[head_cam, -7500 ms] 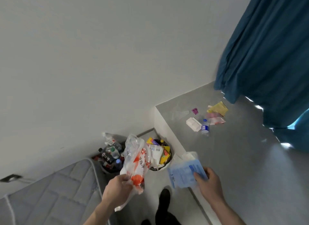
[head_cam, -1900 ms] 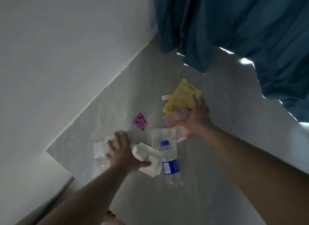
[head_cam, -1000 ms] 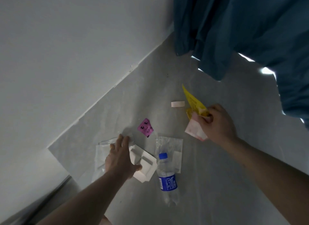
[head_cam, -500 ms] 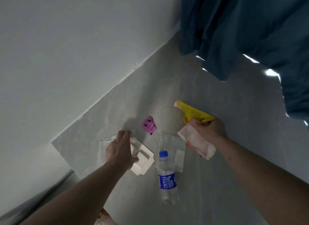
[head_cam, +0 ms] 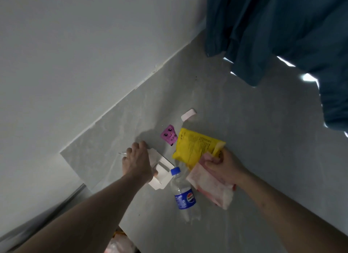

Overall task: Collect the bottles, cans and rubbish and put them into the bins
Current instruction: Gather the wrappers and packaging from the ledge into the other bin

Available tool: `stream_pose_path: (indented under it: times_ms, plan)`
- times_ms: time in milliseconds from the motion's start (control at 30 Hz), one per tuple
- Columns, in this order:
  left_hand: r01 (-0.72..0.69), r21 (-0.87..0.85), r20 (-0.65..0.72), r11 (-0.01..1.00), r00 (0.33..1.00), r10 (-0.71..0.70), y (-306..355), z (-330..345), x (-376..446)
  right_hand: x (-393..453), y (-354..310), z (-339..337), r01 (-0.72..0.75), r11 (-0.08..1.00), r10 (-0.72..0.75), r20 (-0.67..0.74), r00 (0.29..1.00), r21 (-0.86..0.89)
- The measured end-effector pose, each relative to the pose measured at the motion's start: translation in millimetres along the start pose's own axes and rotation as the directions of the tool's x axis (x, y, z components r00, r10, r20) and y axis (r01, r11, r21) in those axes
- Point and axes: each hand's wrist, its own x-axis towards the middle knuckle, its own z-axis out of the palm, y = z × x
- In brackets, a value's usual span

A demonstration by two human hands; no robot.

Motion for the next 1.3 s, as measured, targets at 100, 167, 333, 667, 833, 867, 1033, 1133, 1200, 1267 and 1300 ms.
stream_pose_path:
  times_ms: [100,167,333,667,833,867,1033,1133,1200,1267,1300]
  plan:
    - [0.023,0.007,0.044,1.000,0.999,-0.023,0.0,-1.1,6.3,-1.8,-3.7,20.6,-0.029,0.999,0.027,-0.080,0.996,-0.029]
    - [0.045,-0.006,0.067,0.999,0.997,-0.044,0.2,-2.2,9.9,-2.4,-5.0,28.2,-0.034,0.997,0.025,-0.135,0.990,-0.064]
    - [0.052,-0.020,0.027,0.998,0.998,-0.051,-5.6,8.0,4.4,1.3,5.4,27.3,0.004,0.995,-0.028,-0.240,0.970,-0.101]
    - [0.089,-0.220,0.075,0.972,0.994,-0.074,-22.5,4.9,-2.7,-77.0,0.8,26.9,-0.047,0.977,0.127,-0.390,0.912,0.208]
    - [0.131,-0.252,0.122,0.959,0.987,-0.103,-28.7,4.1,-7.8,-103.0,20.4,64.9,-0.111,0.928,0.229,-0.309,0.923,0.354]
    - [0.118,-0.262,0.110,0.958,0.990,-0.092,-30.0,3.7,-10.0,-105.6,22.1,71.1,-0.125,0.919,0.250,-0.307,0.918,0.374]
    - [-0.001,-0.227,0.051,0.974,0.999,0.013,-46.5,2.1,-21.6,-121.0,22.2,94.9,-0.120,0.902,0.264,-0.310,0.913,0.415]
    - [0.022,-0.300,0.061,0.954,0.998,-0.004,-63.0,3.7,-28.5,-132.4,17.8,103.0,-0.103,0.910,0.246,-0.325,0.913,0.402]
    - [-0.011,-0.292,0.024,0.956,1.000,0.018,-71.9,5.4,-33.0,-139.6,16.8,107.0,-0.089,0.905,0.246,-0.342,0.907,0.416]
    - [-0.059,-0.280,-0.022,0.958,0.998,0.055,-80.1,4.0,-37.5,-146.5,15.4,111.7,-0.074,0.912,0.232,-0.359,0.904,0.403]
    - [-0.067,-0.303,-0.033,0.951,0.998,0.059,-84.7,2.3,-39.2,-149.0,16.1,114.7,-0.075,0.916,0.233,-0.368,0.900,0.395]
